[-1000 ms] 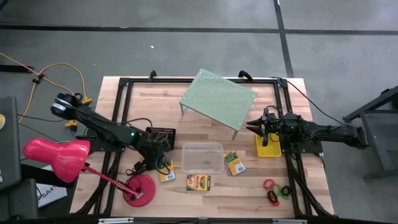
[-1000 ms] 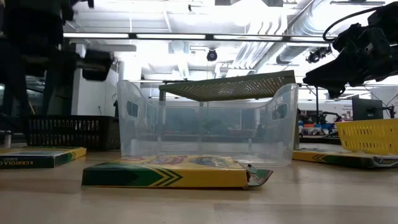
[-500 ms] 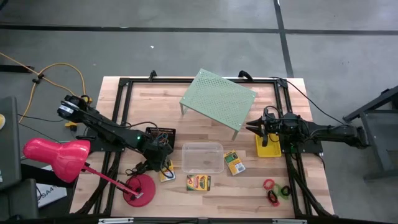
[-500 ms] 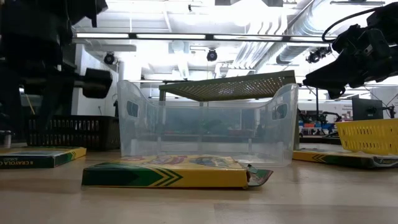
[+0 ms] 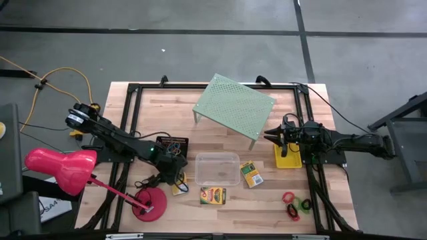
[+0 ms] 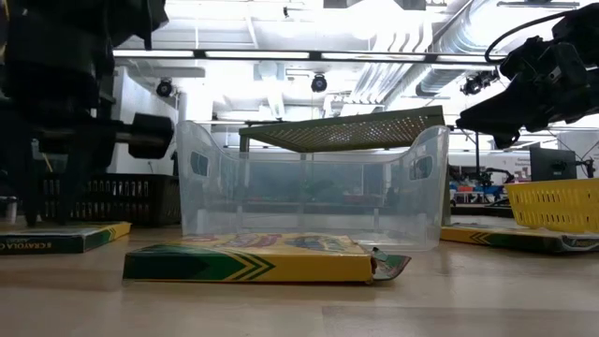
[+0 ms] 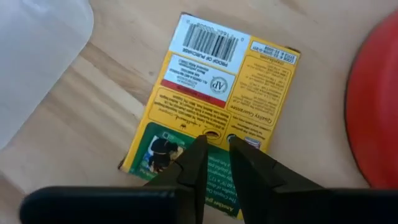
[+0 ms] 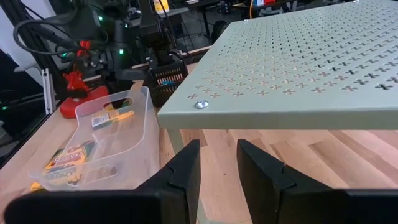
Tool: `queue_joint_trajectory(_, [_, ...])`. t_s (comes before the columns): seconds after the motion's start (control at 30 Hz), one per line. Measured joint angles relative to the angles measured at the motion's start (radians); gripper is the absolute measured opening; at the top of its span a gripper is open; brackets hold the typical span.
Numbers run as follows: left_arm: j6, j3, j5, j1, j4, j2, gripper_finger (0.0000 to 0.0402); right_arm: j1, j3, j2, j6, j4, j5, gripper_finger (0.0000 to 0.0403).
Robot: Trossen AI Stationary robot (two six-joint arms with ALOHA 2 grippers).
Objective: Pick & Place Office Desk Supplies
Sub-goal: Put the left yellow crayon box into the transparent bin
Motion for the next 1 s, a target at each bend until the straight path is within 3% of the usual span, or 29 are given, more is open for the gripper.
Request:
queue_joint_trajectory(0.67, [-0.069,-0.001,0.030,-0.156,0.226,0.085,0.0063,0.000,0.000,0.000,0.000,0.000,0.000,0.0094])
queue_joint_trajectory(1.0, [-0.059,0.000,0.054,-0.177,0.390,0.160,0.0063,0.000,0.000,0.001,0.000,-0.002,0.001,0.0094])
